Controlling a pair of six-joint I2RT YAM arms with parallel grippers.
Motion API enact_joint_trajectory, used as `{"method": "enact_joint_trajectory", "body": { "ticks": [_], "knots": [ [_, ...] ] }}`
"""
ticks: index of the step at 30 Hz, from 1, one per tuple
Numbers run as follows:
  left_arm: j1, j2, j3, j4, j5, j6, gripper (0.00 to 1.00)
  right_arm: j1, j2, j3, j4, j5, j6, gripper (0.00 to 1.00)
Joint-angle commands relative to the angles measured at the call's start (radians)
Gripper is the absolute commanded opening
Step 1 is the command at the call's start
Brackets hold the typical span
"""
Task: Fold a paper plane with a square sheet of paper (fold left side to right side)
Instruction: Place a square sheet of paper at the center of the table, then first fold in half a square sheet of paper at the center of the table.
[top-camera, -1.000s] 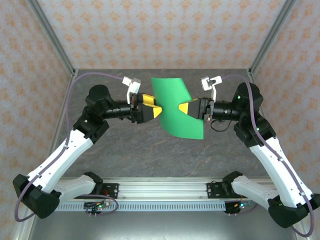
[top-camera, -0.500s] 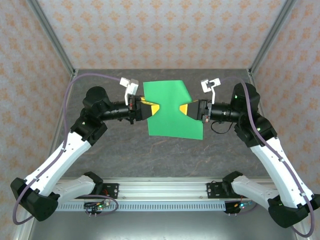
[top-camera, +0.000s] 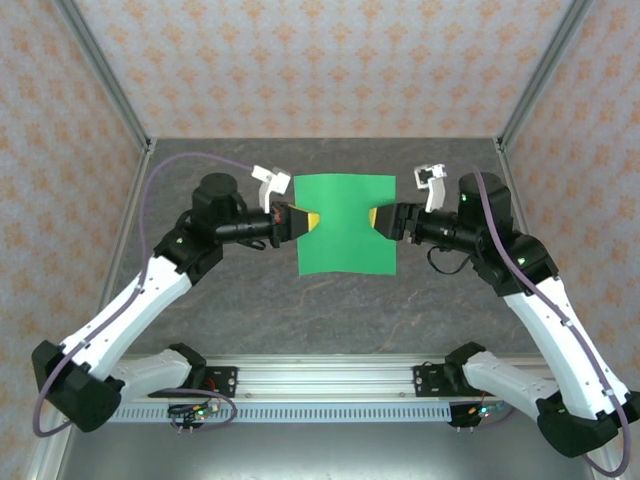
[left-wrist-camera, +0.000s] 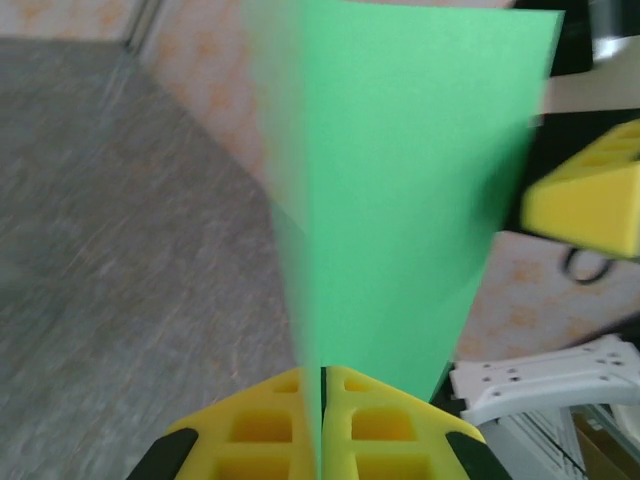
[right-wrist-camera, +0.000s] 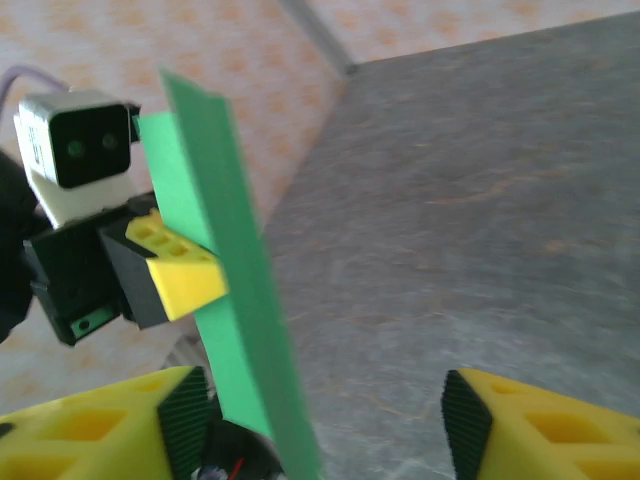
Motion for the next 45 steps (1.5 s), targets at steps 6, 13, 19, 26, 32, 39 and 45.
{"method": "enact_joint_trajectory", "body": {
  "ticks": [6, 13, 19, 26, 32, 39, 45],
  "knots": [
    [0.022, 0.291, 0.002, -0.195, -0.205, 0.055, 0.00, 0.001, -0.024, -0.126, -0.062, 0.368, -0.018, 0.95],
    [0.065, 0.564, 0.037, -0.218, -0.226, 0.089, 0.00, -0.013, -0.021, -0.261, 0.023, 0.345, 0.059, 1.00],
    [0.091, 0.598, 0.045, -0.220, -0.254, 0.094, 0.00, -0.032, 0.015, -0.387, 0.137, 0.263, 0.129, 1.00],
    [0.092, 0.604, 0.036, -0.217, -0.258, 0.078, 0.00, -0.034, 0.153, -0.467, 0.321, 0.131, 0.205, 0.96],
    [0.092, 0.598, 0.032, -0.216, -0.265, 0.069, 0.00, -0.034, 0.362, -0.467, 0.457, 0.056, 0.248, 0.78],
    [0.093, 0.598, 0.034, -0.228, -0.283, 0.067, 0.00, -0.032, 0.573, -0.378, 0.492, 0.024, 0.248, 0.49],
    [0.093, 0.607, 0.037, -0.232, -0.283, 0.063, 0.00, -0.028, 0.682, -0.329, 0.531, 0.004, 0.260, 0.32]
  ]
}}
